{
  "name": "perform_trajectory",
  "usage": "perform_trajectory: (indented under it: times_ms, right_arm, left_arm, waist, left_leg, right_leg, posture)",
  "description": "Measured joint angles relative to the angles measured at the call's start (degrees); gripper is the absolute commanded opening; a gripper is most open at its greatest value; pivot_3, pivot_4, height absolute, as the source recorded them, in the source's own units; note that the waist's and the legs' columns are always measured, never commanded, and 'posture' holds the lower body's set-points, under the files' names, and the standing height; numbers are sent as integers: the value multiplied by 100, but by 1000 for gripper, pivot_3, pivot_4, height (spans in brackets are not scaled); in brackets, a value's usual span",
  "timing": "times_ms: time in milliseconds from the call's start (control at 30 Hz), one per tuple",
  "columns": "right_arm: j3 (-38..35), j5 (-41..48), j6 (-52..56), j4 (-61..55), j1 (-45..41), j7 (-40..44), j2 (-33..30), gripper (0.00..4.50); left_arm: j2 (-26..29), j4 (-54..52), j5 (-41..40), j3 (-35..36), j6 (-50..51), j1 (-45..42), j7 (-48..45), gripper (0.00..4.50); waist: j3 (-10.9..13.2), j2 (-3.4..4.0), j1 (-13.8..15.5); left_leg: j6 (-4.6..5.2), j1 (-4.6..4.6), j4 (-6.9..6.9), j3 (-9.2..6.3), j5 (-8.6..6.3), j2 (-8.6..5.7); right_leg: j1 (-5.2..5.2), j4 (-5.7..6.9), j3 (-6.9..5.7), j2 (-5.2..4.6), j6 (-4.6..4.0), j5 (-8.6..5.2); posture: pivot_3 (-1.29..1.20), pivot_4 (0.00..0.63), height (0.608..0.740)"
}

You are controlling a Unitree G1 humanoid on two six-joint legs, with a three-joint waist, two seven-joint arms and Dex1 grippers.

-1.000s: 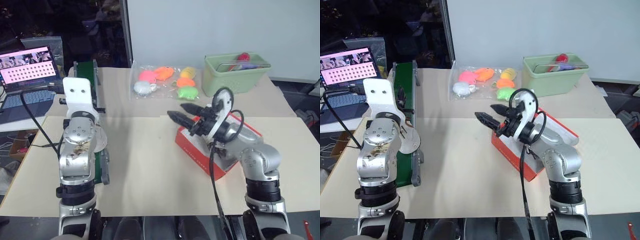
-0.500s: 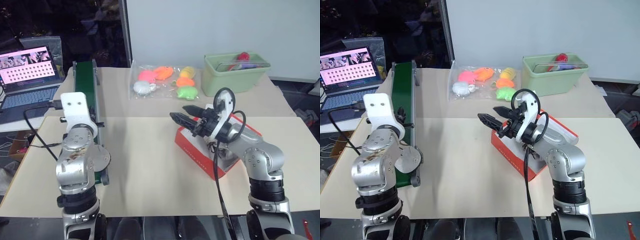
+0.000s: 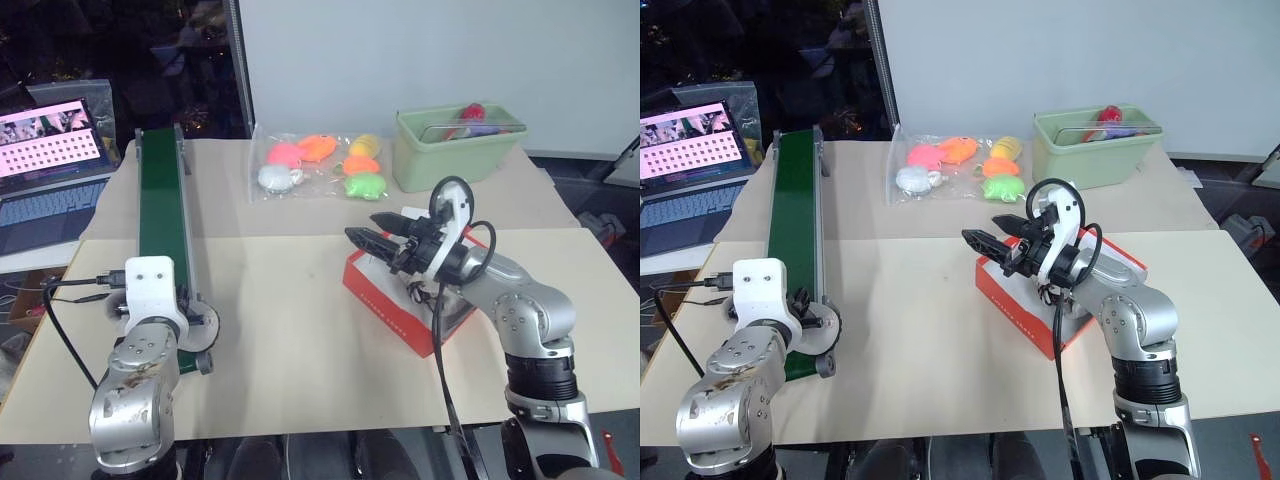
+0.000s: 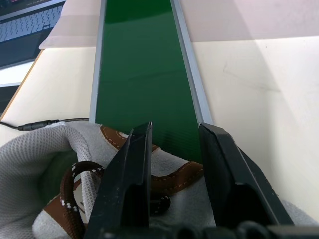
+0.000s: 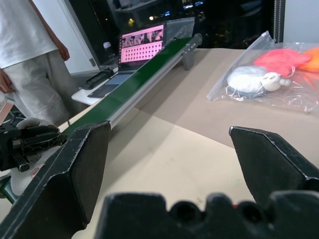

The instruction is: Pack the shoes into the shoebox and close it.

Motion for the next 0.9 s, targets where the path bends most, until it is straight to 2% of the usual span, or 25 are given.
perform_trajectory:
  times_ms: [133,200,233,433,500,600,733,800,900]
  right_arm:
    - [0,0,0,0,0,-18,0,4500]
    - [0,0,1,0,0,-39,7,4500]
    - [0,0,1,0,0,-62,11,4500]
    - [19,-1,1,7,-2,-108,105,4500]
    - [53,-3,0,12,-3,-127,177,4500]
    - [108,-6,0,25,-4,-146,226,4500]
    - [124,-16,0,93,-9,-154,227,4500]
    - [135,-15,0,102,6,-137,197,4500]
    - [149,-12,0,105,32,-82,142,4500]
  left_arm:
    - [2,-39,1,-4,-205,209,-19,1539]
    - [18,-41,0,16,-243,184,-50,2082]
    - [111,0,-6,18,-326,125,-97,2200]
    - [738,368,-82,-84,-1147,-916,-475,4470]
    - [1164,454,15,-293,-1623,-1351,-561,4470]
    - [1245,327,80,-415,-1953,-1494,-571,4470]
    - [841,-336,79,-241,-1350,-1033,-459,4470]
    - [561,-853,70,171,-911,-667,-414,4470]
    - [243,-1099,-239,914,-919,-235,-342,4470]
  waist:
    - [-2,3,-7]
    - [-2,4,-7]
    - [-2,4,-6]
    - [1,-2,30]
    - [2,-3,36]
    - [2,-3,19]
    - [2,-3,12]
    - [2,-3,15]
    - [2,-4,31]
  left_leg:
    - [0,3,-3,5,0,0]
    - [0,5,-3,5,0,0]
    - [0,5,-3,5,0,0]
    - [0,-5,6,2,0,0]
    - [0,-13,6,1,0,0]
    - [1,-23,2,3,-2,1]
    - [3,-36,-6,1,-3,5]
    - [3,-37,-6,-1,-3,5]
    - [2,-29,3,-2,-3,5]
  right_leg:
    - [1,-3,5,0,0,0]
    - [1,-2,5,0,0,0]
    - [0,0,5,1,-1,-1]
    - [-1,-1,0,2,-1,0]
    - [-6,-3,0,2,0,0]
    - [-12,-10,1,0,0,0]
    - [-25,-4,-2,0,1,0]
    - [-25,-7,-4,0,1,0]
    - [-18,-6,-6,0,0,0]
  posture:
    - [0,150,729]
    - [0,150,729]
    - [0,150,729]
    - [0,150,729]
    - [0,150,729]
    - [0,150,729]
    - [0,150,729]
    - [0,150,729]
    - [0,150,729]
